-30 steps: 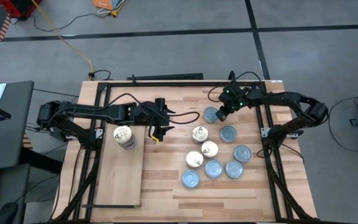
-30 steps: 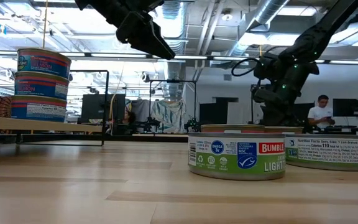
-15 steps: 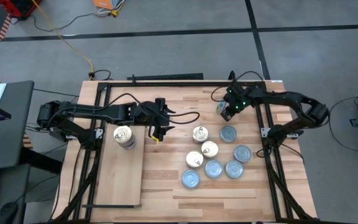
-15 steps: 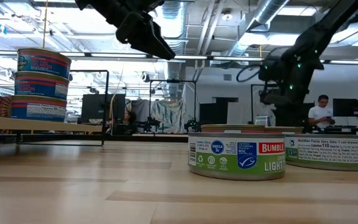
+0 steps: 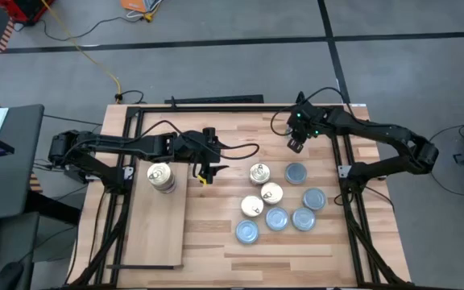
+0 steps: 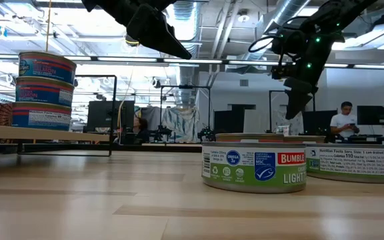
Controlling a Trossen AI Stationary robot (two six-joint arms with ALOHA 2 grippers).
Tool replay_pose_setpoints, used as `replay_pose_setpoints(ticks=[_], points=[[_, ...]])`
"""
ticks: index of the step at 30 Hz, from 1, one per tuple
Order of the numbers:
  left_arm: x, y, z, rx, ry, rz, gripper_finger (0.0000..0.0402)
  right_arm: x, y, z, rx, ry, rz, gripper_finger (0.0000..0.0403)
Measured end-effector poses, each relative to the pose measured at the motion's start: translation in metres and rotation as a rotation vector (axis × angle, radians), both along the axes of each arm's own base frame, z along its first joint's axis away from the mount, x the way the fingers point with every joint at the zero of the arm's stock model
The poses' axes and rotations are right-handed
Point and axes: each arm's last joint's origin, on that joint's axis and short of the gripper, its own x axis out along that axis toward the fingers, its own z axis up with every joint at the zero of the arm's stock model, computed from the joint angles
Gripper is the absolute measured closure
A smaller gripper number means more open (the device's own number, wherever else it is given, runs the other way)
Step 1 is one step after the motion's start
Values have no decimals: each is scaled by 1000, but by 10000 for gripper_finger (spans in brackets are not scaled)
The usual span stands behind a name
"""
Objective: Stack canned seafood by type on shelf
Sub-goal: Put the green and white tuna can on the shelf
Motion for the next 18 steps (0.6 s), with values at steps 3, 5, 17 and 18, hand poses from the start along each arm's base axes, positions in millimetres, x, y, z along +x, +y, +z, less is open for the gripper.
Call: replay_pose_setpoints(ticks=[3, 5, 17, 18], points=[[-1, -1, -1, -8, 15, -10, 113, 2, -1, 6, -5, -12, -6, 165], [-1, -1, -2, -9, 18, -12, 113, 2, -5, 15, 2, -64, -90, 126], [2, -1, 4, -10, -54, -9, 113, 44, 1, 2, -112, -201, -573, 71], [2, -1, 4, -10, -51, -8, 113, 49, 4, -2, -119, -208, -590, 72]])
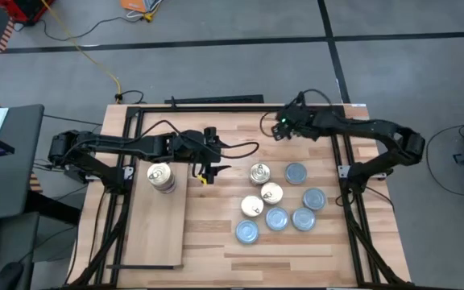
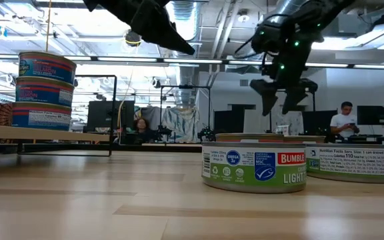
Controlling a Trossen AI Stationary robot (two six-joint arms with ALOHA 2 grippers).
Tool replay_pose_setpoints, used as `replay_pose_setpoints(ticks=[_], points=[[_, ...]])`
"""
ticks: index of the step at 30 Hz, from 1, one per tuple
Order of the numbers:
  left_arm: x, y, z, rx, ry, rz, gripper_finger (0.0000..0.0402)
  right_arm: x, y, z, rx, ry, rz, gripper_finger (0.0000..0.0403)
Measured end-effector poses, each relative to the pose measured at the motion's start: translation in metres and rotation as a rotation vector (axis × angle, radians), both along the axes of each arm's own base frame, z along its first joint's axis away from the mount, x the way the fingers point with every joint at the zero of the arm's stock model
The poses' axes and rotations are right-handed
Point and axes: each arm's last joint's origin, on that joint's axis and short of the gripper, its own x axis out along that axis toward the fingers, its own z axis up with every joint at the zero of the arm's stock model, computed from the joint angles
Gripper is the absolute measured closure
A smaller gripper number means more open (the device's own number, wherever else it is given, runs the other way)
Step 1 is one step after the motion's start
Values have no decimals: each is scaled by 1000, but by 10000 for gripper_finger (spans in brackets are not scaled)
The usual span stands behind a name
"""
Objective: Stack canned seafood by type on shelf
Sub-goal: Put the green and white tuna can on the shelf
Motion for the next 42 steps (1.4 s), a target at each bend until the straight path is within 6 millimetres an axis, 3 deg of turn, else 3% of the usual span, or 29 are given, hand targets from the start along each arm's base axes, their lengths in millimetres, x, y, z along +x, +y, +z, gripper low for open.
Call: replay_pose_setpoints(ticks=[5, 12, 19, 24, 30, 33, 38, 42], points=[[-1, 0, -2, -13, 18, 11, 113, 12, 14, -22, -43, 33, -156, 73], [-2, 0, -4, -41, 35, 24, 113, 33, 32, -50, -126, 23, -237, 73], [-3, 0, -6, -47, 60, 17, 113, 39, 50, -79, -190, 31, -340, 74], [-4, 0, -7, -41, 72, 13, 113, 41, 65, -85, -185, 21, -343, 74], [-4, 0, -7, -37, 77, 12, 113, 35, 74, -67, -236, 9, -320, 74], [-4, 0, -7, -37, 79, 11, 113, 28, 68, -55, -249, 61, -285, 74], [-4, -1, -7, -42, 82, 3, 113, 17, 39, -33, -184, 145, -187, 74], [-4, -1, -7, -51, 82, -14, 113, 9, 7, -26, -122, 74, -94, 74]])
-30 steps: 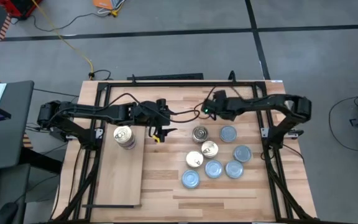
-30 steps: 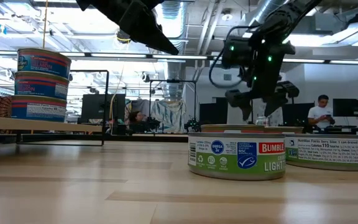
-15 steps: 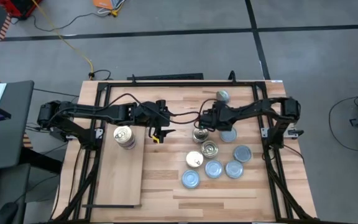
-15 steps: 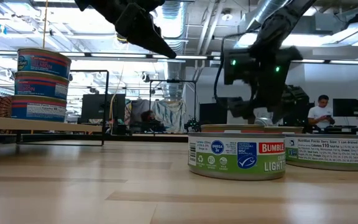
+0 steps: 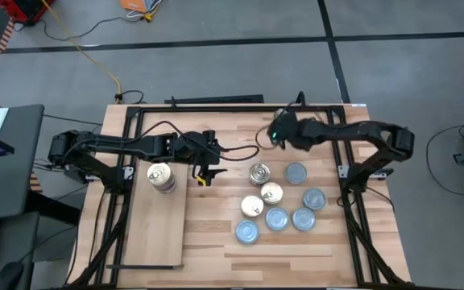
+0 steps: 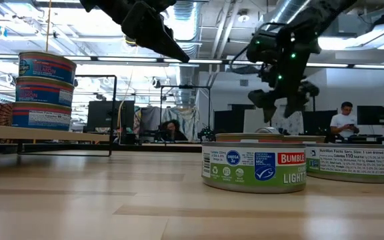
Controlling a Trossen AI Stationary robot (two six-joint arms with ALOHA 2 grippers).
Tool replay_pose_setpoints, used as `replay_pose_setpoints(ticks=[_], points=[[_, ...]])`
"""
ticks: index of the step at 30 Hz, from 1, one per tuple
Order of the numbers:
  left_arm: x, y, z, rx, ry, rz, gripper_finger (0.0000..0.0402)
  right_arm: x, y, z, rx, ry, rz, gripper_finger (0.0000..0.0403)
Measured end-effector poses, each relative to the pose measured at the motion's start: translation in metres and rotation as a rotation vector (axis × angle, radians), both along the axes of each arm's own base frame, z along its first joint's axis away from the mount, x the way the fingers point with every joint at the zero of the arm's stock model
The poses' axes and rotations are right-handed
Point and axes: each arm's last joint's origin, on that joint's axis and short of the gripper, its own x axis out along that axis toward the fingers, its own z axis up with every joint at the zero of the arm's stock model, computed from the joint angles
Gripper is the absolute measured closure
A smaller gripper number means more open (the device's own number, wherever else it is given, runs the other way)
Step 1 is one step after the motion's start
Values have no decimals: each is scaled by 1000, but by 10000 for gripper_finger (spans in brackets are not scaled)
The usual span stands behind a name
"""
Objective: Stack canned seafood by type on shelf
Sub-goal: Put the green and white tuna can on the shelf
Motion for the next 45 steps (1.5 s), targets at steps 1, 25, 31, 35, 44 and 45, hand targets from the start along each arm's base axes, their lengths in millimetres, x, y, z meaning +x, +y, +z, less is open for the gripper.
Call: replay_pose_setpoints(ticks=[1, 25, 31, 35, 44, 45], points=[[0, 0, 0, 0, 0, -1, 113, -2, -8, 0, 7, -20, 20, 74], [-3, 19, 0, 14, 6, 64, 113, -17, -96, -52, 129, 41, 257, 114], [-4, 19, -2, 7, 29, 67, 113, -15, -94, -55, 149, 45, 297, 208], [-5, 19, -4, -7, 45, 61, 113, -10, -84, -47, 173, 12, 376, 253], [-6, 19, -5, -51, 55, 109, 113, 25, -16, -3, 54, -28, 724, 251], [-6, 19, -5, -56, 55, 119, 113, 31, -3, 2, 32, -18, 792, 248]])
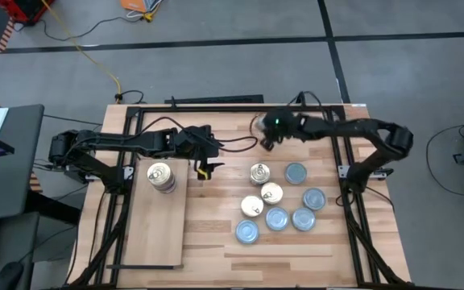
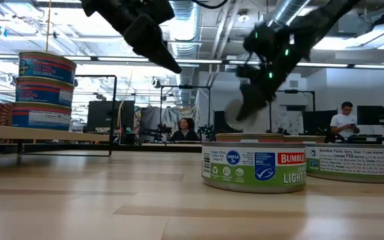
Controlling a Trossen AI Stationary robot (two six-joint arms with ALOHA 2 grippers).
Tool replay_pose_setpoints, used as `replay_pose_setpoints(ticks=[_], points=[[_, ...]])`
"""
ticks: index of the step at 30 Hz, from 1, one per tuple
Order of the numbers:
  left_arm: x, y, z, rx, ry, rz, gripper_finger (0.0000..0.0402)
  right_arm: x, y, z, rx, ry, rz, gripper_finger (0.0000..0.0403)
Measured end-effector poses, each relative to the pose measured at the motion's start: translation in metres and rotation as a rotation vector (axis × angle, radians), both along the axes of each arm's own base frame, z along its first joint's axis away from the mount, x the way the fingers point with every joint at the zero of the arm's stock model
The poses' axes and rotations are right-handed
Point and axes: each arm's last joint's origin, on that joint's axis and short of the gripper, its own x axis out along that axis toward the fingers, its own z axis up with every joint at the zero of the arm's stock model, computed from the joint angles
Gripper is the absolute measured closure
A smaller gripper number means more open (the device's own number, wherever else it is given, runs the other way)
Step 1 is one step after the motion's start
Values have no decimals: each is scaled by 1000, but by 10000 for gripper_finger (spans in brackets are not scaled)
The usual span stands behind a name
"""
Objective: Stack canned seafood by type on shelf
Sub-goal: Put the green and white tuna can on the shelf
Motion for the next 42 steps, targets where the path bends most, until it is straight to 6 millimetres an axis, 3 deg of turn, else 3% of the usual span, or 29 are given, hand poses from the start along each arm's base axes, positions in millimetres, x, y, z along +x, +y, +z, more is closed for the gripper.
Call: replay_pose_setpoints(ticks=[7, 14, 18, 27, 32, 35, 42], points=[[2, 0, 3, 20, -33, -3, 113, 30, 77, 21, -165, -104, 370, 252], [4, -7, 4, 59, -35, -49, 113, 40, 113, 31, -271, -193, 435, 250], [5, -12, 6, 72, -58, -64, 113, 44, 122, 36, -305, -241, 469, 238], [10, -18, 13, 88, -141, -69, 113, 47, 129, 44, -351, -329, 491, 252], [10, -20, 14, 122, -146, -79, 121, 49, 134, 48, -378, -359, 511, 230], [10, -21, 14, 148, -133, -97, 153, 49, 136, 48, -385, -359, 522, 233], [10, -22, 14, 184, -121, -132, 269, 49, 139, 49, -410, -347, 543, 248]])
